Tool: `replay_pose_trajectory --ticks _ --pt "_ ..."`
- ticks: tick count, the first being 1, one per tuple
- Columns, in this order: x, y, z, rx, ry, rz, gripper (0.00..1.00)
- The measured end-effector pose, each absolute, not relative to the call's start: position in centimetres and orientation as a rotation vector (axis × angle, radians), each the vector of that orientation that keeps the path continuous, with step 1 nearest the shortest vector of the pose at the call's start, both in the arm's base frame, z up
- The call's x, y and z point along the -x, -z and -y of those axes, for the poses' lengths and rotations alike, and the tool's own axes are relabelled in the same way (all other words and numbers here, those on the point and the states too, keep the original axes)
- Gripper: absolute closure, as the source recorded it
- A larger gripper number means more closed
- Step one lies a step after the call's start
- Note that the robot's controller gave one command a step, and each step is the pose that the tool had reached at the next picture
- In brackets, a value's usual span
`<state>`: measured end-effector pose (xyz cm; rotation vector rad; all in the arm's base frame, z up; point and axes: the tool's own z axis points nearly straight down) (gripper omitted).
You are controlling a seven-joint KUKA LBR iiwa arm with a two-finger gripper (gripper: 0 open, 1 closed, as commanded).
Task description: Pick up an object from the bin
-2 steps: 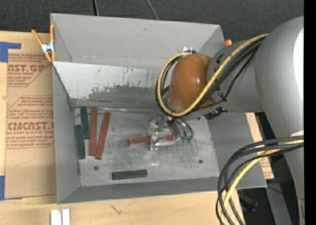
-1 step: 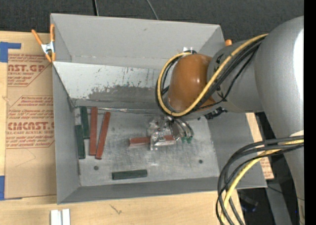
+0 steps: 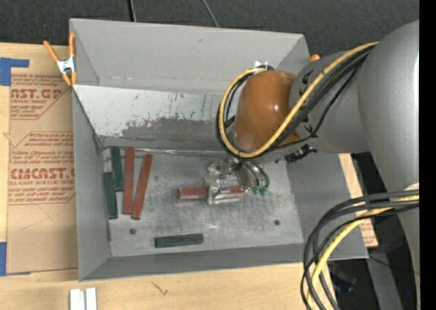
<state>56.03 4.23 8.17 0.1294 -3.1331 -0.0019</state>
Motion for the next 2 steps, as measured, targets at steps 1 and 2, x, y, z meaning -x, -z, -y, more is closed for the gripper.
replay_pose_trajectory --ticks 1,2 --pt "-56.4 -11.3 -3.6 -0.102 0.002 3.147 1.00" --pt "-57.0 -22.5 -4.8 -0.074 0.002 3.143 1.00"
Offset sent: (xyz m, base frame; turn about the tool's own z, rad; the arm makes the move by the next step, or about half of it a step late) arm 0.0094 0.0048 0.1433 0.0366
